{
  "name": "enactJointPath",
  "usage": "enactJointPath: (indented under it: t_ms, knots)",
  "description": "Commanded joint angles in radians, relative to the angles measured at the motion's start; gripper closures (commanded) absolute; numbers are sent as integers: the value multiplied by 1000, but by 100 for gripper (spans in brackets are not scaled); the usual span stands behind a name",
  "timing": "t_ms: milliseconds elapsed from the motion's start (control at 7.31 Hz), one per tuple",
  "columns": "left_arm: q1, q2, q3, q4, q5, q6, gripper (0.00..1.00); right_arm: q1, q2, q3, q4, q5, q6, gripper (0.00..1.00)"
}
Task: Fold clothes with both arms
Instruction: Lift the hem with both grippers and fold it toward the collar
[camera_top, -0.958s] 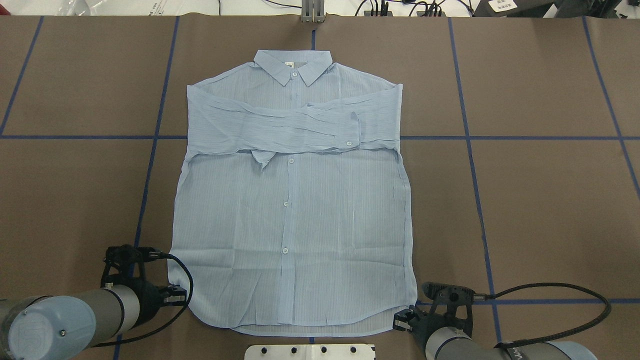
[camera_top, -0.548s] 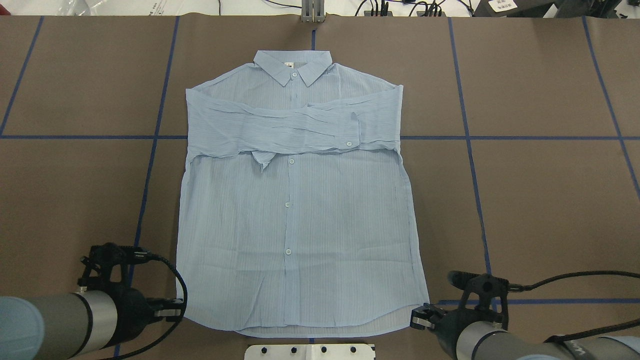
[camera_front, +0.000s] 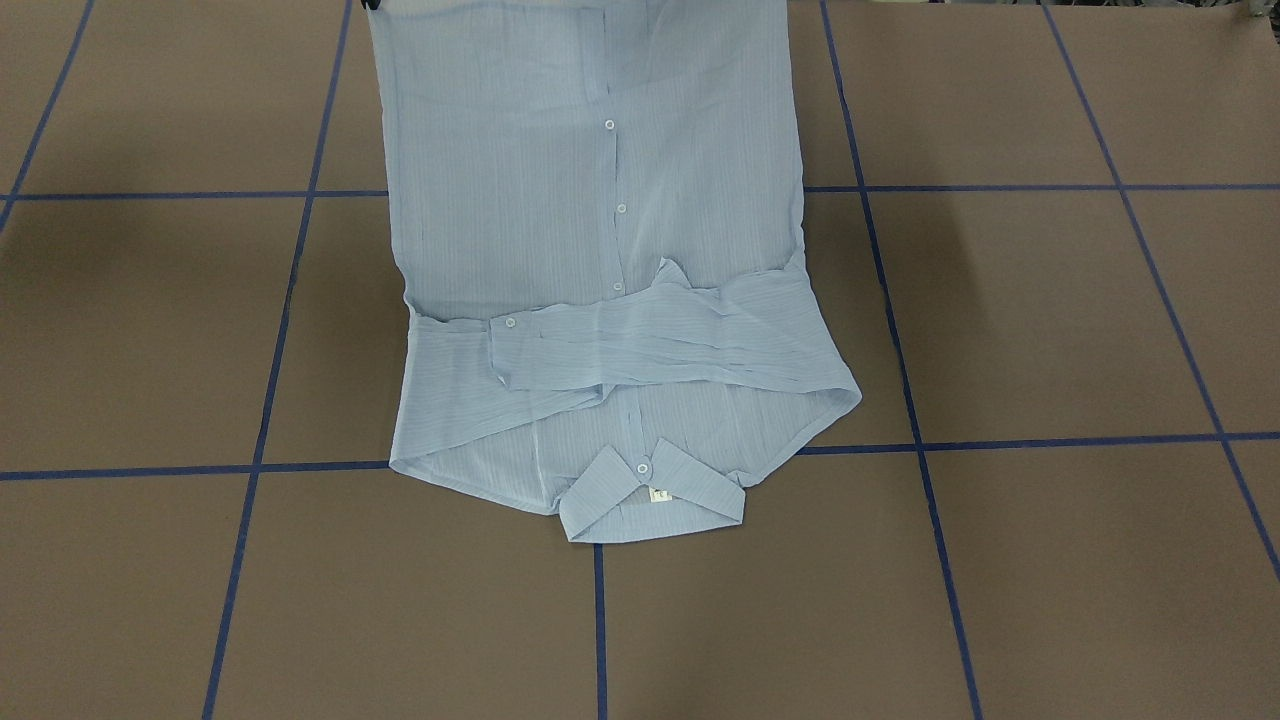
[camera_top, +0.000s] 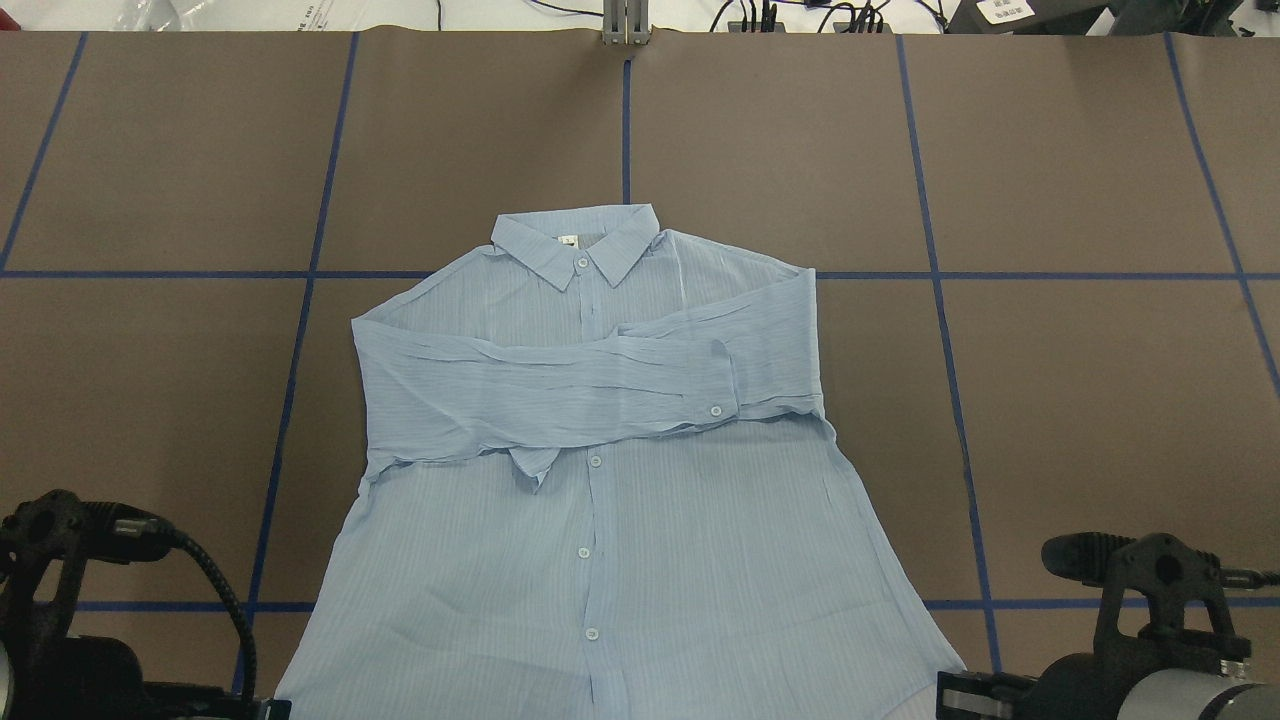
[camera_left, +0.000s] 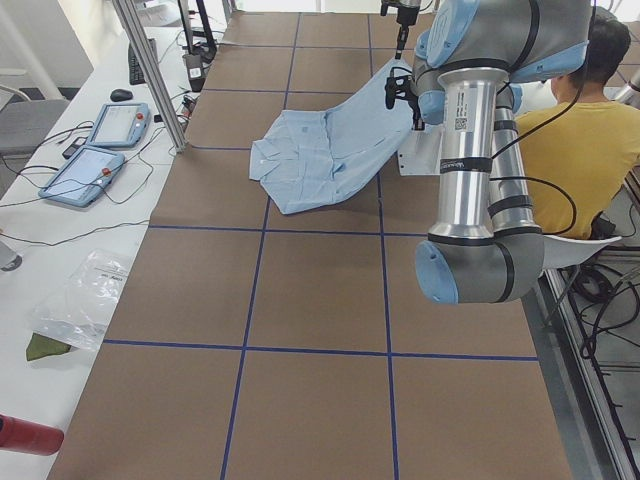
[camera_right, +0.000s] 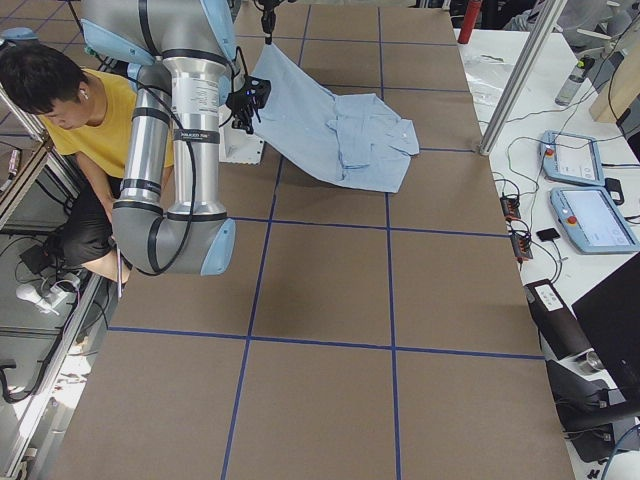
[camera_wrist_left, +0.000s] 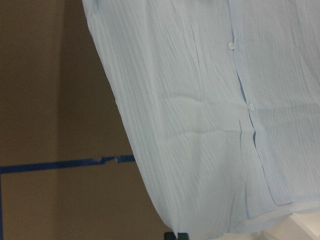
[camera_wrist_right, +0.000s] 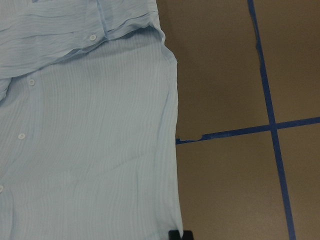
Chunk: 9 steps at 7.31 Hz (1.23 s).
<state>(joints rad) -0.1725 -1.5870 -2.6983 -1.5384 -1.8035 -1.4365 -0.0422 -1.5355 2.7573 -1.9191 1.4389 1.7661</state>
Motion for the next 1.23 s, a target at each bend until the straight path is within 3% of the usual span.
enactJointPath:
  t_ms: [0, 137, 274, 411, 684, 821, 1095]
  knots:
    - [-106, -97, 148, 17, 13, 66, 100, 124, 125, -112, -35, 11, -31, 100]
    - [-193, -155, 258, 17, 19, 138, 100, 193, 194, -192, -35, 9, -62, 100]
    - [-264, -213, 343, 15, 101, 212, 100, 278, 268, -270, -35, 11, -101, 100]
    - [-333, -272, 392, 14, 189, 308, 100, 350, 322, -338, -26, -4, -138, 100]
    - [-454, -361, 495, 11, 204, 347, 100, 485, 440, -465, -20, -5, -206, 100]
    - [-470, -404, 567, 8, 263, 347, 100, 536, 475, -520, 6, -5, -233, 100]
    - [-470, -419, 737, -116, 316, 378, 100, 582, 474, -740, 240, -3, -287, 100]
